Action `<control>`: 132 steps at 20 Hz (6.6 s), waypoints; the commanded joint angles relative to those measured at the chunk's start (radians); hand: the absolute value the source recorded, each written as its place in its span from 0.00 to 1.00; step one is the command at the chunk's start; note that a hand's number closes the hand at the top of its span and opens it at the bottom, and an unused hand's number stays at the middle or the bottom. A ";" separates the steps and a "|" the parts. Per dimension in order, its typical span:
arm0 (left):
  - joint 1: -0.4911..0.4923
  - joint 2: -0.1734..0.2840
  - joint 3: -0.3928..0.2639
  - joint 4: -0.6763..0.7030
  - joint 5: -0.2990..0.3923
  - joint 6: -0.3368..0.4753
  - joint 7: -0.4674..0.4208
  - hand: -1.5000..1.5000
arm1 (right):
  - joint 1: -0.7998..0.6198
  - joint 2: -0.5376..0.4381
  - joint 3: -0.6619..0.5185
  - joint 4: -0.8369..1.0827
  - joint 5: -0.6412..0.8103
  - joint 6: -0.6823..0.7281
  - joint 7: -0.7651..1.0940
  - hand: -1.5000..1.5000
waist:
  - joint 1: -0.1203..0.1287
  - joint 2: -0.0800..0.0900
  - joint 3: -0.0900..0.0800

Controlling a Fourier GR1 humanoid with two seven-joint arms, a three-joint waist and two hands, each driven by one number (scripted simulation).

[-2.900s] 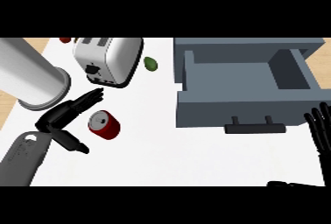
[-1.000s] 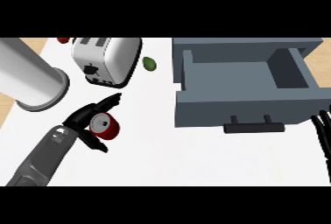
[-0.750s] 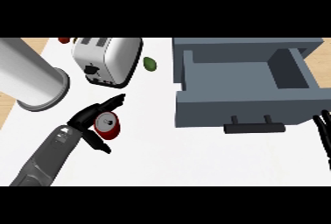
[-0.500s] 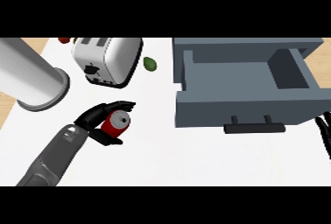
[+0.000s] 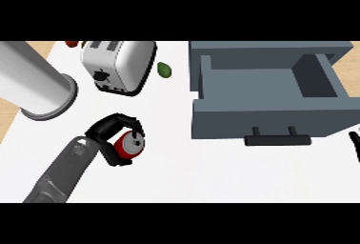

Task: Pick up the can, place it into the drawer and close the drawer

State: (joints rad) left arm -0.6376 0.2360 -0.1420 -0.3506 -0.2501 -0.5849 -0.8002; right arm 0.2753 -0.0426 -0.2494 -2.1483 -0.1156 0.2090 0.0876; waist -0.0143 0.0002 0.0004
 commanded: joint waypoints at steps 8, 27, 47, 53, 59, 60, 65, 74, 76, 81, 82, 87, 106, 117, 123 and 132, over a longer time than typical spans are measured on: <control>0.062 0.002 0.256 -0.046 0.260 0.178 0.099 1.00 | 0.029 0.013 -0.014 -0.045 0.004 -0.017 0.010 0.00 | 0.044 -0.011 0.000; 0.091 -0.208 0.158 -0.899 0.301 0.721 0.761 1.00 | 0.085 0.029 -0.036 -0.013 -0.004 0.019 -0.066 0.00 | 0.023 -0.011 0.002; -0.442 -0.236 -0.043 -0.782 0.297 1.021 1.113 1.00 | 0.005 -0.016 -0.082 -0.017 -0.052 0.018 -0.011 0.00 | -0.006 0.001 0.000; -0.607 -0.236 -0.059 -0.613 0.357 1.094 1.105 1.00 | -0.048 -0.022 -0.061 -0.008 -0.013 -0.007 0.046 0.00 | -0.009 0.004 0.000; -0.741 -0.236 -0.105 -0.419 0.455 1.131 1.059 1.00 | -0.016 0.039 0.003 -0.050 0.025 -0.017 0.032 0.00 | -0.034 0.009 0.001; -0.721 -0.236 -0.111 -0.378 0.451 1.120 1.003 1.00 | -0.030 0.010 -0.010 -0.037 0.015 0.001 0.041 0.00 | -0.032 0.010 0.001; -0.826 -0.236 -0.115 -0.273 0.513 1.122 0.996 1.00 | -0.057 -0.020 -0.062 0.011 -0.015 0.013 0.019 0.00 | -0.036 0.010 0.001; -0.867 -0.236 -0.199 -0.115 0.615 1.145 0.914 1.00 | -0.069 0.004 -0.026 0.033 0.017 0.007 -0.001 0.00 | -0.061 0.017 0.002; -0.850 -0.236 -0.237 -0.106 0.641 1.155 0.875 1.00 | -0.116 0.005 -0.005 0.015 0.035 -0.018 0.035 0.00 | -0.071 0.020 0.002; -0.851 -0.236 -0.280 -0.054 0.666 1.190 0.832 1.00 | -0.119 0.008 0.001 0.024 0.034 -0.016 0.038 0.00 | -0.078 0.023 0.002; -0.871 -0.236 -0.306 -0.068 0.672 1.212 0.865 1.00 | -0.133 -0.014 -0.039 0.060 0.013 -0.009 0.015 0.00 | -0.073 0.019 0.003; -0.820 -0.236 -0.358 -0.033 0.694 1.208 0.791 1.00 | -0.116 0.010 0.014 0.019 0.056 -0.019 0.039 0.00 | -0.089 0.024 0.002; -0.777 -0.236 -0.465 -0.002 0.781 1.335 0.739 0.00 | -0.151 0.004 0.048 -0.006 0.067 -0.015 0.057 0.00 | -0.124 0.035 0.002; -0.776 -0.236 -0.451 -0.028 0.866 1.386 0.716 0.00 | -0.187 -0.130 -0.007 -0.056 0.187 0.021 -0.016 0.00 | -0.122 0.034 0.001; -0.784 -0.236 -0.440 -0.061 0.919 1.372 0.696 0.00 | -0.169 -0.130 0.065 -0.081 0.330 0.011 -0.083 0.00 | -0.093 0.024 0.002; -0.830 -0.236 -0.461 -0.086 0.956 1.440 0.703 0.00 | -0.275 -0.226 0.175 -0.010 0.675 -0.028 -0.082 0.00 | -0.053 0.017 0.001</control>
State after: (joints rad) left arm -1.4375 0.0002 -0.5882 -0.4196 0.6888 0.8215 -0.1257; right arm 0.0305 -0.2223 -0.1034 -2.1917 0.4409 0.1846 0.0160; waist -0.0773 0.0220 0.0010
